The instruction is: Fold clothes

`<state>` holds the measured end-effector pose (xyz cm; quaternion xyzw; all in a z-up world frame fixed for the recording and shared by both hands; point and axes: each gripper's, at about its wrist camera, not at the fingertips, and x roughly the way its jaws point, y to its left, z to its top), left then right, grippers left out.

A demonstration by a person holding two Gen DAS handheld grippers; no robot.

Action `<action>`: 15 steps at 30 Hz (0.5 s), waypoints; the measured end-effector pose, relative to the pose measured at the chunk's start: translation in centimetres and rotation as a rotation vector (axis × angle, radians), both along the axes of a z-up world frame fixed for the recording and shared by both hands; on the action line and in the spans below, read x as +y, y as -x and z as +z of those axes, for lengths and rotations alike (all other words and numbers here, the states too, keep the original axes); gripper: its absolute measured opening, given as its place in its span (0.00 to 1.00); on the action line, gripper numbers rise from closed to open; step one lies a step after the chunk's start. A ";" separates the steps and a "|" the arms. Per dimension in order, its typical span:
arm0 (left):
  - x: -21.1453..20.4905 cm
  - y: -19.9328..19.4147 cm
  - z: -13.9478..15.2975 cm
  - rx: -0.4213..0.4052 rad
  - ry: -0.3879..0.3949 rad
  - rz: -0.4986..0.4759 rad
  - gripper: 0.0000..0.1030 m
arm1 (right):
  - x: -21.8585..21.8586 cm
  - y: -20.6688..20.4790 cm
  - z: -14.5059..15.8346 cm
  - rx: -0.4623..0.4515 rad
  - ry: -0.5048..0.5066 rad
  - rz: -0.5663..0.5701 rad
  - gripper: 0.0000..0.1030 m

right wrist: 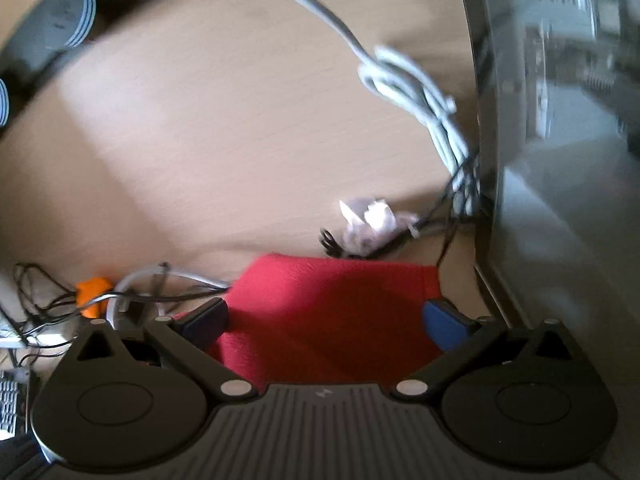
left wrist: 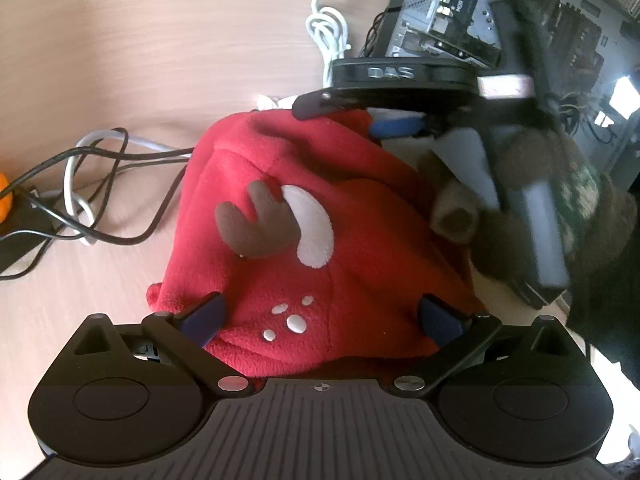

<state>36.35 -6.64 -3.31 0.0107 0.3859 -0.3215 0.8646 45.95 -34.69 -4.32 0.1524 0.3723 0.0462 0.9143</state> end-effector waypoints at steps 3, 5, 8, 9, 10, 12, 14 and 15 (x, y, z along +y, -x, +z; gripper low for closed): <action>0.3 0.5 0.4 -0.002 0.005 0.001 1.00 | -0.6 -1.0 -1.5 0.054 -0.022 -0.016 1.00; 0.5 1.0 0.6 -0.004 -0.003 -0.001 1.00 | -0.2 0.3 -0.2 0.017 0.005 -0.014 1.00; 0.8 1.8 0.8 -0.006 -0.016 -0.010 1.00 | 1.1 3.9 2.2 -0.067 0.090 0.024 1.00; 0.9 2.1 0.7 -0.002 -0.021 -0.015 1.00 | 1.6 5.6 2.6 -0.087 0.124 0.046 1.00; 1.1 2.4 0.5 0.008 -0.028 -0.020 1.00 | 2.2 7.3 2.9 -0.106 0.159 0.068 1.00; 1.4 2.9 0.0 0.034 -0.038 -0.030 1.00 | 3.2 10.1 2.7 -0.111 0.220 0.093 1.00; 1.6 3.2 -0.8 0.071 -0.029 -0.037 1.00 | 3.9 12.4 2.2 -0.103 0.274 0.080 1.00; 1.4 3.3 -1.0 0.077 -0.026 -0.040 1.00 | 3.9 13.5 2.1 -0.098 0.284 0.064 1.00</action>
